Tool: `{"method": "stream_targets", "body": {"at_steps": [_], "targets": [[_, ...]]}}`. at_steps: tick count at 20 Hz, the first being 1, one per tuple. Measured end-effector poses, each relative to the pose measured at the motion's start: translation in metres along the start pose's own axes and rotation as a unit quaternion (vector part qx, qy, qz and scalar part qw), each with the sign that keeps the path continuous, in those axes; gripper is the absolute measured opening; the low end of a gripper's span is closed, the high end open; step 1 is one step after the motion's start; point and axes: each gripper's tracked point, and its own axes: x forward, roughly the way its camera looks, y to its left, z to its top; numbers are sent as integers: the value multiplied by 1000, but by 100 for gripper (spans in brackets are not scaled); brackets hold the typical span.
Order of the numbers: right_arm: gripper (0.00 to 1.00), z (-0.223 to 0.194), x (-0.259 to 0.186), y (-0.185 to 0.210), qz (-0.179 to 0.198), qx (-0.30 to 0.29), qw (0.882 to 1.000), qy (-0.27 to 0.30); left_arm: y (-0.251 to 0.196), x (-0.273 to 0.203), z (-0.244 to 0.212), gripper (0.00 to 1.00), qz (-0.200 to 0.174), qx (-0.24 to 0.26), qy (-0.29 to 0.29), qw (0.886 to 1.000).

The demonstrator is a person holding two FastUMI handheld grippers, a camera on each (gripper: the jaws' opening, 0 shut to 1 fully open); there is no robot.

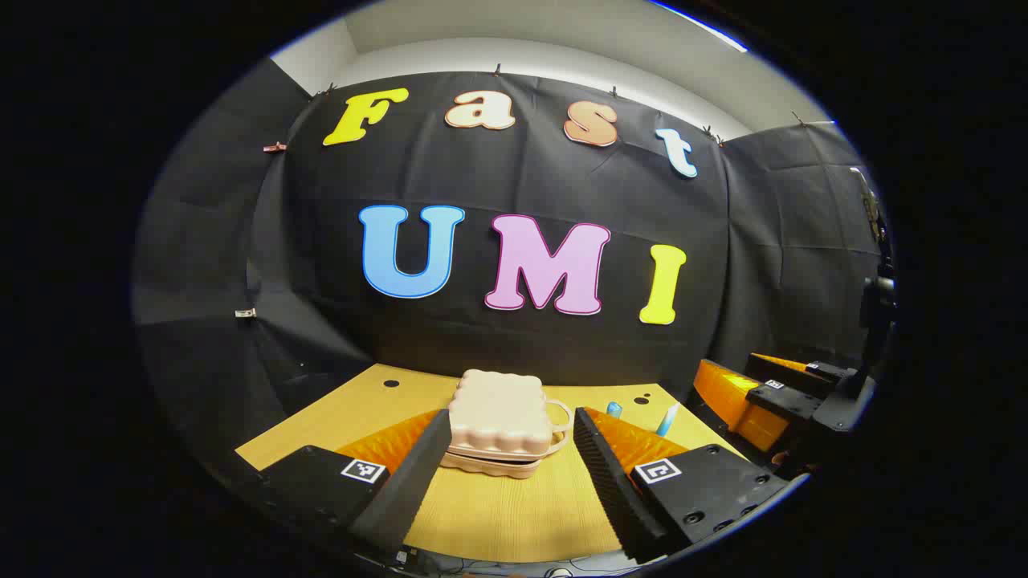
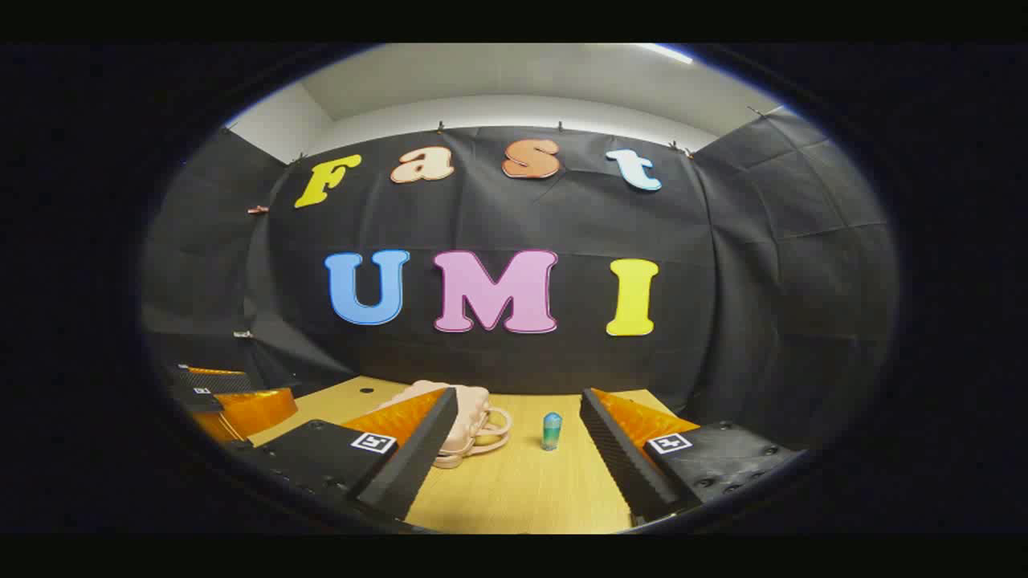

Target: First open the suitcase, pack the skin care products into it, and then close the suitcase.

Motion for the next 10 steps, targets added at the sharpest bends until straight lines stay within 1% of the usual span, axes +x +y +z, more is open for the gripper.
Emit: {"method": "stream_targets", "body": {"at_steps": [2, 3, 6, 8, 10], "targets": [[97, -1, -1, 1, 0, -1, 1000, 3, 2, -2, 1, 97, -1, -3, -1, 1000], [98, 3, 0, 3, 1, -1, 1000, -4, 3, -3, 6, 96, -5, 0, -9, 1000], [97, -4, 6, 7, 1, -2, 1000, -4, 15, 3, 16, 97, 2, 30, -26, 999], [97, -3, 9, 11, 3, 13, 1000, 4, 21, 7, 17, 96, 7, 35, -21, 999], [97, 7, 14, 8, -4, 2, 1000, -12, 24, 9, 28, 96, 1, 45, -38, 998]]}}
